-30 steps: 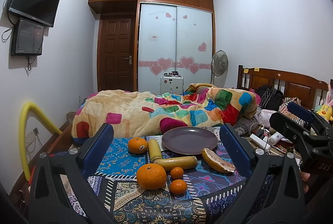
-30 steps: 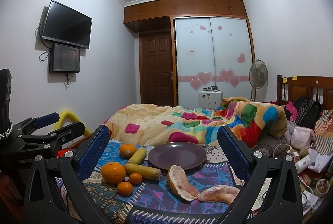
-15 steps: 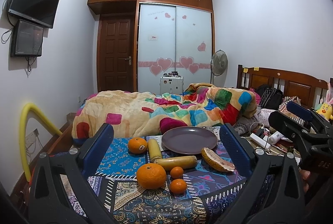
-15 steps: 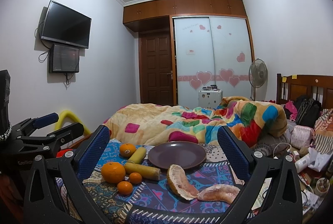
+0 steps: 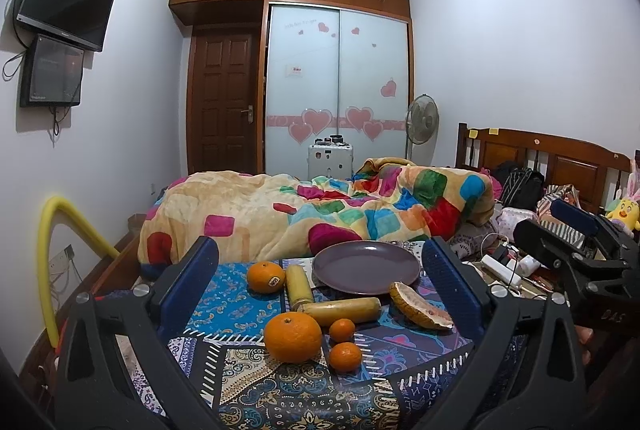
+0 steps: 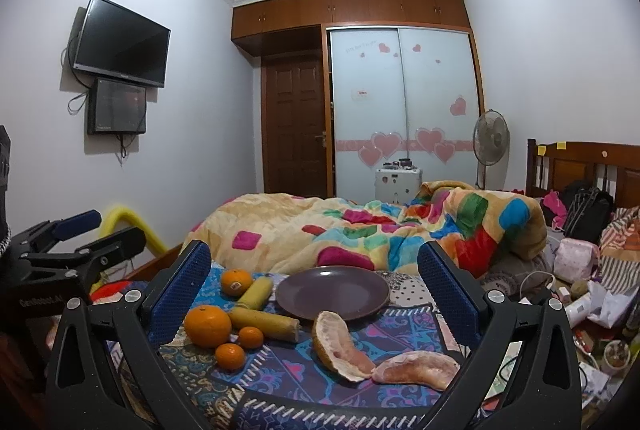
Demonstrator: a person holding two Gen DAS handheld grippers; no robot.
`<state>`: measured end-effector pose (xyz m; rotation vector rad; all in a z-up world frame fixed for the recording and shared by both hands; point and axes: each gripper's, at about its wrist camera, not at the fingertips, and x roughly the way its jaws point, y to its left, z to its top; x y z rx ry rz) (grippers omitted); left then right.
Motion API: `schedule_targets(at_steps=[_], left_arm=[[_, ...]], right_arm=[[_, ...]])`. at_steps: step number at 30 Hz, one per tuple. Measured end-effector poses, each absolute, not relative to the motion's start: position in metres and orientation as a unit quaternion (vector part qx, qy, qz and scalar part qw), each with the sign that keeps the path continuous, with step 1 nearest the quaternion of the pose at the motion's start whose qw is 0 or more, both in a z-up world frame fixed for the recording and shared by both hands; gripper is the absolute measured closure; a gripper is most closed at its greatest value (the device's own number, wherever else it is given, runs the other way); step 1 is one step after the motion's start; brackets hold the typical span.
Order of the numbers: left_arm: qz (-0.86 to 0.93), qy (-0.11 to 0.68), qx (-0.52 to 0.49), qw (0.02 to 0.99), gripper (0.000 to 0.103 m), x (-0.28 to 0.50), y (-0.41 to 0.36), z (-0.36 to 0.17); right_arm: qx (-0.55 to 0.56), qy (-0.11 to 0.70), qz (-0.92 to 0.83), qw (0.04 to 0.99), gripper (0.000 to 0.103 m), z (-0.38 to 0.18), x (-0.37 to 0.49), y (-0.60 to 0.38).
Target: Organize fruits
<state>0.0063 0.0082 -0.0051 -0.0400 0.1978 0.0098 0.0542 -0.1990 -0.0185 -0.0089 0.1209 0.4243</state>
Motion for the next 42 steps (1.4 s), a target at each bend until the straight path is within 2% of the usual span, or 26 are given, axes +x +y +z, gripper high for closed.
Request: schedule_targets(at_steps=[12, 27, 37, 40, 42], left_arm=[[0.024, 0.155, 0.007, 0.988, 0.0, 0.039, 0.02, -0.029], [0.02, 0.316, -0.037, 0.948, 0.0, 0.112, 0.054, -0.107], [0.011, 0.345, -0.018, 0.938, 0.0, 0.133, 0.043, -0.127], [0.011, 0.352, -0.018, 0.936, 0.0, 0.139, 0.041, -0.131], [0.01, 0.356, -0.018, 0.934, 0.0, 0.142, 0.041, -0.133]], right_arm=[[-0.074, 0.143, 0.165, 0.973, 0.0, -0.057, 0.101, -0.219], [-0.189, 0.283, 0.166, 0.926, 0.0, -0.118, 0.156, -0.247], [-0.206, 0.334, 0.21, 0.895, 0.002, -0.134, 0.181, -0.252], [-0.199, 0.34, 0.228, 0.89, 0.006, -0.134, 0.186, -0.253], [-0.189, 0.348, 0.237, 0.887, 0.015, -0.135, 0.193, -0.252]])
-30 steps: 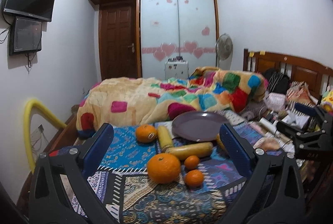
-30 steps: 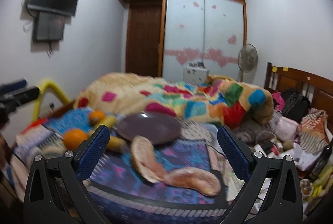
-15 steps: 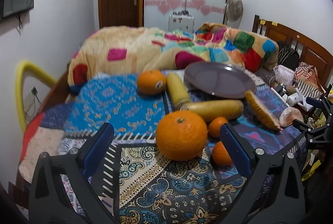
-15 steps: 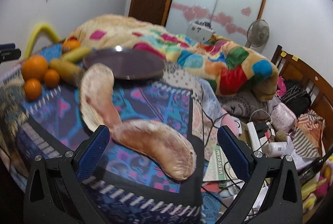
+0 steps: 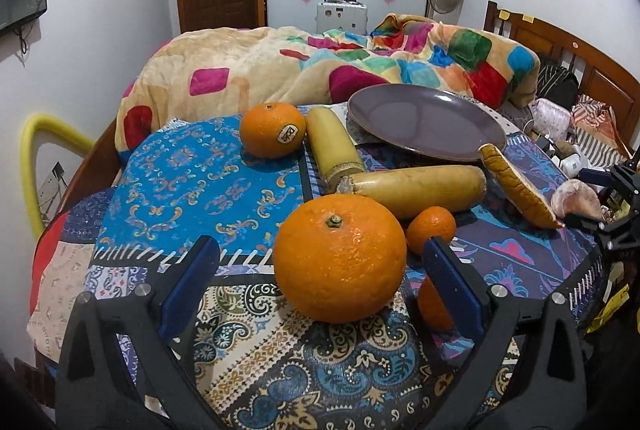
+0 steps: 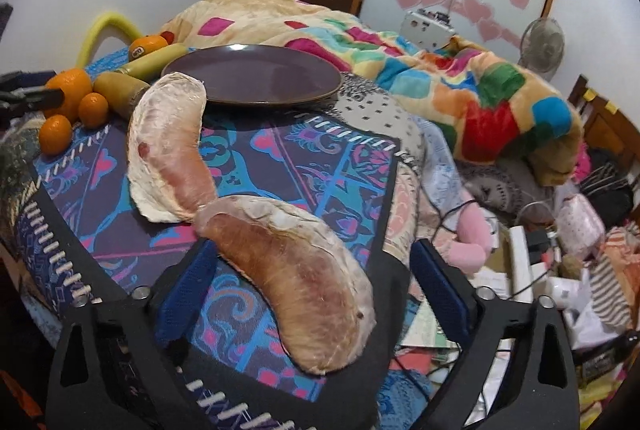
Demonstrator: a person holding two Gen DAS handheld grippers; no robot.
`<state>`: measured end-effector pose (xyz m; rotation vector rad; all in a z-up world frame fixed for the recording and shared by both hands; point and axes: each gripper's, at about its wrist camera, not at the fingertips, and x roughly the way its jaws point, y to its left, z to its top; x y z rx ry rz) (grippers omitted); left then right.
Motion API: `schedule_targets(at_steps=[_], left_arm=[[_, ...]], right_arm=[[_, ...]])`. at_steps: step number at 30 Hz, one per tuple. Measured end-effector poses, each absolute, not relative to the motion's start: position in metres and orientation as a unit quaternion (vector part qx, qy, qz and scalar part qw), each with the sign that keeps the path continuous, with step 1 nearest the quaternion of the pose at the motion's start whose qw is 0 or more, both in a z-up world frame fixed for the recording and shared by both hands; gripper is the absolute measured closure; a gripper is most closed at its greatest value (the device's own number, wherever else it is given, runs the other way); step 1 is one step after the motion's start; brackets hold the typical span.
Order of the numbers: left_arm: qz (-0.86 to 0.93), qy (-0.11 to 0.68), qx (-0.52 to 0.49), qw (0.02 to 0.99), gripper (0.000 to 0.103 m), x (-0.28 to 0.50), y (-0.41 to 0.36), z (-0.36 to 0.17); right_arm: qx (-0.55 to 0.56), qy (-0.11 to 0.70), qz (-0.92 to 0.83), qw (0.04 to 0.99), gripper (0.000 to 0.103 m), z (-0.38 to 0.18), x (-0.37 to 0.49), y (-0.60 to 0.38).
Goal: Organize fruits
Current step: 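Grasp the peeled pomelo piece with the right tool while the left tool approaches the large orange, then lift the pomelo piece with the right tool while the left tool grasps the large orange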
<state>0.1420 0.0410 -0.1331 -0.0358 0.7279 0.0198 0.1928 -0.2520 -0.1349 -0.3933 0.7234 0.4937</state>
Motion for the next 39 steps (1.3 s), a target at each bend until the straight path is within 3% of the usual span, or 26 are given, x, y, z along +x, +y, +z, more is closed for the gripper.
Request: schedule_targets(at_steps=[2, 5, 11, 16, 19, 22, 39], left_arm=[[0.006, 0.358, -0.017, 0.933, 0.002, 0.144, 0.04, -0.135], [0.004, 0.366, -0.012, 0.931, 0.013, 0.148, 0.038, -0.137], [-0.003, 0.382, -0.029, 0.924, 0.017, 0.155, 0.045, -0.144], [-0.011, 0.382, -0.038, 0.923, 0.019, 0.155, 0.047, -0.145], [-0.013, 0.38, -0.031, 0.924, 0.026, 0.154, 0.045, -0.145], [-0.018, 0.38, -0.021, 0.925, 0.035, 0.154, 0.04, -0.143], [0.003, 0.361, -0.012, 0.933, 0.036, 0.152, 0.04, -0.115]], right_arm=[[-0.178, 0.355, 0.243, 0.885, 0.025, -0.135, 0.198, -0.25], [-0.164, 0.36, 0.246, 0.885, 0.039, -0.136, 0.205, -0.247], [-0.138, 0.377, 0.236, 0.885, 0.049, -0.135, 0.212, -0.248], [-0.145, 0.386, 0.237, 0.879, 0.05, -0.133, 0.2, -0.255], [-0.141, 0.386, 0.238, 0.88, 0.051, -0.133, 0.195, -0.262], [-0.141, 0.379, 0.232, 0.885, 0.064, -0.133, 0.193, -0.261], [-0.116, 0.309, 0.229, 0.916, 0.065, -0.105, 0.194, -0.247]])
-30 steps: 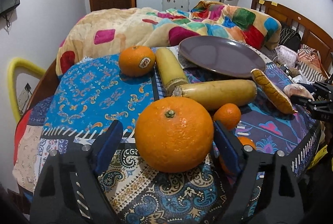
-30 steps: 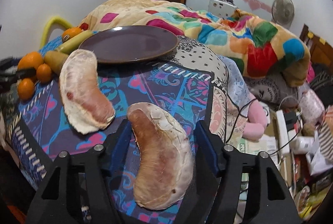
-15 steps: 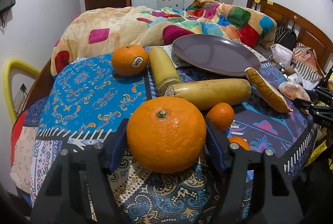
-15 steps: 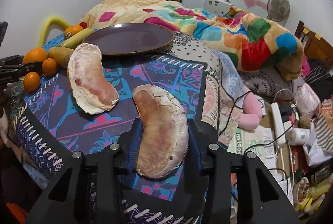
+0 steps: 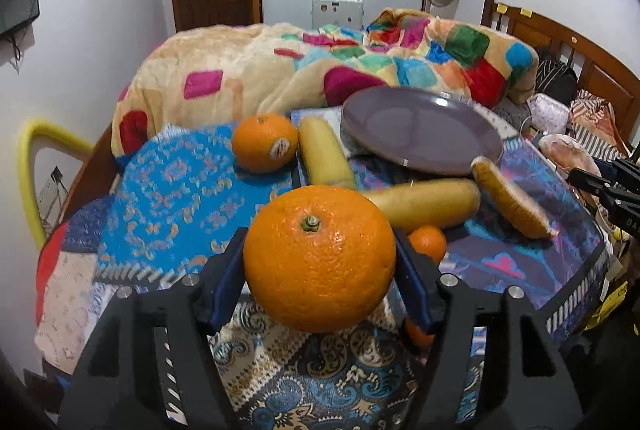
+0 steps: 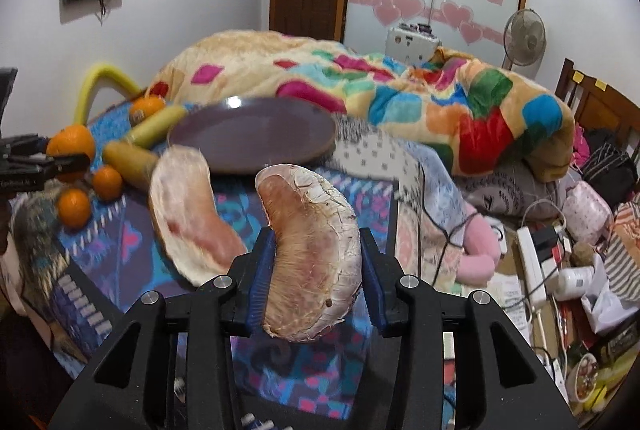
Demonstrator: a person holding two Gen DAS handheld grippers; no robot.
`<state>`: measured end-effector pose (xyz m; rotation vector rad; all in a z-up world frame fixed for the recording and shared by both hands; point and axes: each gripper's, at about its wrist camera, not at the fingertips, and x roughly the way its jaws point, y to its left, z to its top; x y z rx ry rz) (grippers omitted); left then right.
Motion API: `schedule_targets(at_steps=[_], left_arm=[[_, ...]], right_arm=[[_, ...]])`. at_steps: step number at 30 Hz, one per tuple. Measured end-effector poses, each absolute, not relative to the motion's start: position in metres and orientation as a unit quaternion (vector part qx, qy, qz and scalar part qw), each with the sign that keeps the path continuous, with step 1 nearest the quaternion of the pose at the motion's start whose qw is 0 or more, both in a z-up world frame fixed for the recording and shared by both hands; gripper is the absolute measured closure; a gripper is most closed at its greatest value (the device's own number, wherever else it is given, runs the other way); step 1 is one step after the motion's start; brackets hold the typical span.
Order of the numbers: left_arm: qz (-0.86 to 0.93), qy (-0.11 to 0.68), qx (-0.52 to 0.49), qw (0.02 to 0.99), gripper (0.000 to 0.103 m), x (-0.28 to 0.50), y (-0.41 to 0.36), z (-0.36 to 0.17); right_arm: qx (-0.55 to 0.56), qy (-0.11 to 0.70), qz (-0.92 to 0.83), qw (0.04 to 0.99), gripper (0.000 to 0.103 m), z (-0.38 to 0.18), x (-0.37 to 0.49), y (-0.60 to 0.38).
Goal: Organize fruits
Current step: 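Lift the pomelo piece with the right tool while the left tool grasps the large orange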
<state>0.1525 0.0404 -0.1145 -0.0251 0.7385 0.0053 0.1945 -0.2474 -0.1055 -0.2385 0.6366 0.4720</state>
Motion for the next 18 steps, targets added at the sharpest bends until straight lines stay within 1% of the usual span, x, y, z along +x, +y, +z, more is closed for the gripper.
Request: schedule_targets(at_steps=[8, 18], left_arm=[[-0.005, 0.334, -0.002, 0.942, 0.036, 0.176, 0.03, -0.081], [-0.014, 0.326, 0.005, 0.945, 0.036, 0.219, 0.017, -0.065]], right_arm=[[-0.094, 0.269, 0.241, 0.928, 0.065, -0.084, 0.207, -0.23], [-0.086, 0.239, 0.251, 0.934, 0.065, -0.063, 0.233, -0.208]])
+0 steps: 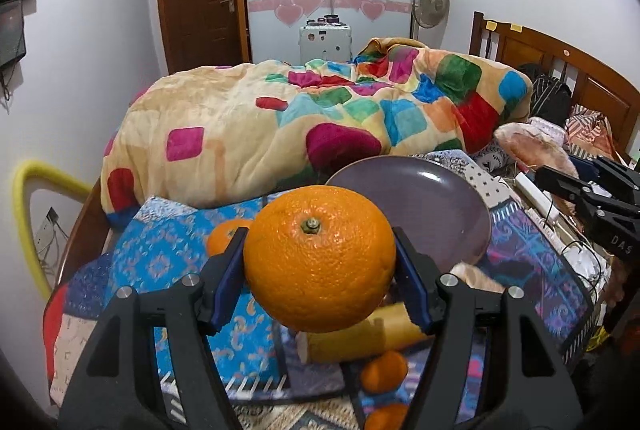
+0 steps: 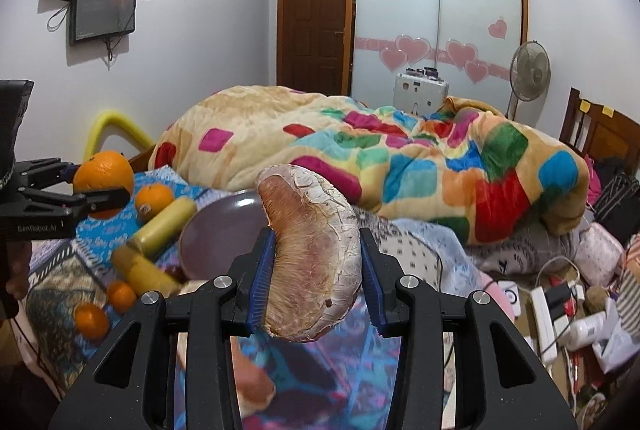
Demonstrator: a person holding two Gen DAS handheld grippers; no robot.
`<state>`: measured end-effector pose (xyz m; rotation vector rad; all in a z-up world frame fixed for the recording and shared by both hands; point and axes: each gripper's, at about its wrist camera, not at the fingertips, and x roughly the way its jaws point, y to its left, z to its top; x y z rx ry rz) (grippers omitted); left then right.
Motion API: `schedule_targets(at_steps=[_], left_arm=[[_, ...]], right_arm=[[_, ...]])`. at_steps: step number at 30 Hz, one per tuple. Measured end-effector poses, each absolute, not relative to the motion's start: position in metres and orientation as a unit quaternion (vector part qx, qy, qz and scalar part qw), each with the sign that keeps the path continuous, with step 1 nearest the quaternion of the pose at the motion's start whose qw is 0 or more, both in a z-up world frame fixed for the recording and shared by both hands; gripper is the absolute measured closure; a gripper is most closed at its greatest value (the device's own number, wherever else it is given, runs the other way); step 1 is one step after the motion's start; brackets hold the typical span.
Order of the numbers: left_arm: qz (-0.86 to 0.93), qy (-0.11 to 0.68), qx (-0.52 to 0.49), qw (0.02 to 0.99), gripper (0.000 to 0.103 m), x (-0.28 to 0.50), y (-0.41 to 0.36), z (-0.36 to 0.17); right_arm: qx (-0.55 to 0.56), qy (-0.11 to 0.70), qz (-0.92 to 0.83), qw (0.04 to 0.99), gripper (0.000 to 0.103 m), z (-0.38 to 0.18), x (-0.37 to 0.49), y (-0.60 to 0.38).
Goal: Organize fruits
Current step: 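Lift the pomelo piece with the right tool while the left tool grasps the large orange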
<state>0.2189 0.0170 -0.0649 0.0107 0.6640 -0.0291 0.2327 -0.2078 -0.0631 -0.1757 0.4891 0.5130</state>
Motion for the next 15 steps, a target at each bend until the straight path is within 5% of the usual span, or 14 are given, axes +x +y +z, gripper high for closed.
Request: schedule_targets(at_steps=[15], left_arm=[[0.002, 0.349, 0.045, 0.936, 0.036, 0.293, -0.002, -0.076]], right_arm=[[-0.099, 0.265, 0.241, 0.928, 0.065, -0.08, 0.29, -0.182]])
